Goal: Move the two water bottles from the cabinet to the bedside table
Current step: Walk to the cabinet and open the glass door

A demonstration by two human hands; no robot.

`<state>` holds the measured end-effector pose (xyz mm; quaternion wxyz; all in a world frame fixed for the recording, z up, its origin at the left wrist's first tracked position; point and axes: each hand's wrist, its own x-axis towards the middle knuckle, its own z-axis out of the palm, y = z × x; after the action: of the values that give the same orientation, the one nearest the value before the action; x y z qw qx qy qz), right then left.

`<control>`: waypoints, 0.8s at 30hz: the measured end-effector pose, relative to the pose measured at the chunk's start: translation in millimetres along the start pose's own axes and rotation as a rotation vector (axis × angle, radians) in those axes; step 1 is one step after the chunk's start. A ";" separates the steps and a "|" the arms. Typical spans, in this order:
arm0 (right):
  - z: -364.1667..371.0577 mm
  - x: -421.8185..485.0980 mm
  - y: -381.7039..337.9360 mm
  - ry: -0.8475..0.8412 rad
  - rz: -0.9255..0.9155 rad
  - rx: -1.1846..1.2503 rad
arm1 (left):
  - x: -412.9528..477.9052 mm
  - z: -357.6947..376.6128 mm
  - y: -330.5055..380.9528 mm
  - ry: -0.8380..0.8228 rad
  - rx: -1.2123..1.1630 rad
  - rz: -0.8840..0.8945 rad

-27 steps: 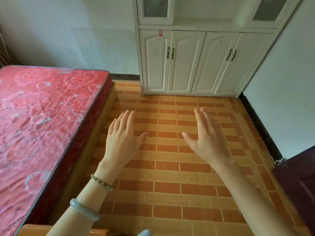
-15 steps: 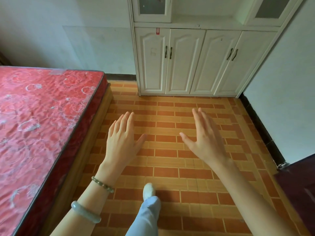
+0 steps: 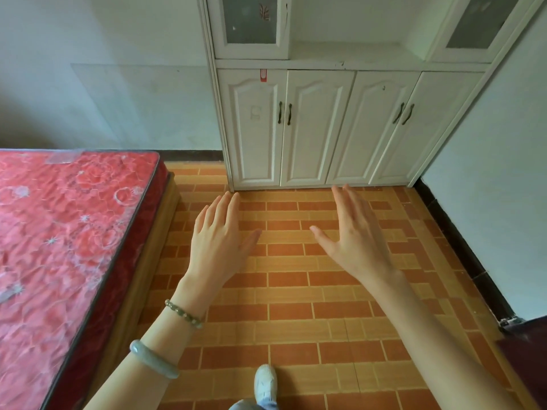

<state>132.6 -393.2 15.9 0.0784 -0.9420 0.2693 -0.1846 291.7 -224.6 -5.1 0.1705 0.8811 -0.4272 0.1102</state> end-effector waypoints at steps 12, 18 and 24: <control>36.0 142.1 20.7 0.036 -0.003 -0.015 | 142.4 35.5 -34.9 0.026 -0.017 -0.025; 62.4 233.4 52.5 0.054 -0.002 -0.010 | 235.6 76.6 -46.3 0.016 0.005 -0.029; 77.4 348.6 91.7 0.090 -0.009 0.018 | 357.2 111.5 -47.3 0.021 0.015 -0.023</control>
<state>393.2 -653.6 28.5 0.0737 -0.9331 0.2668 -0.2296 552.6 -496.8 4.3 0.1694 0.8860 -0.4144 0.1207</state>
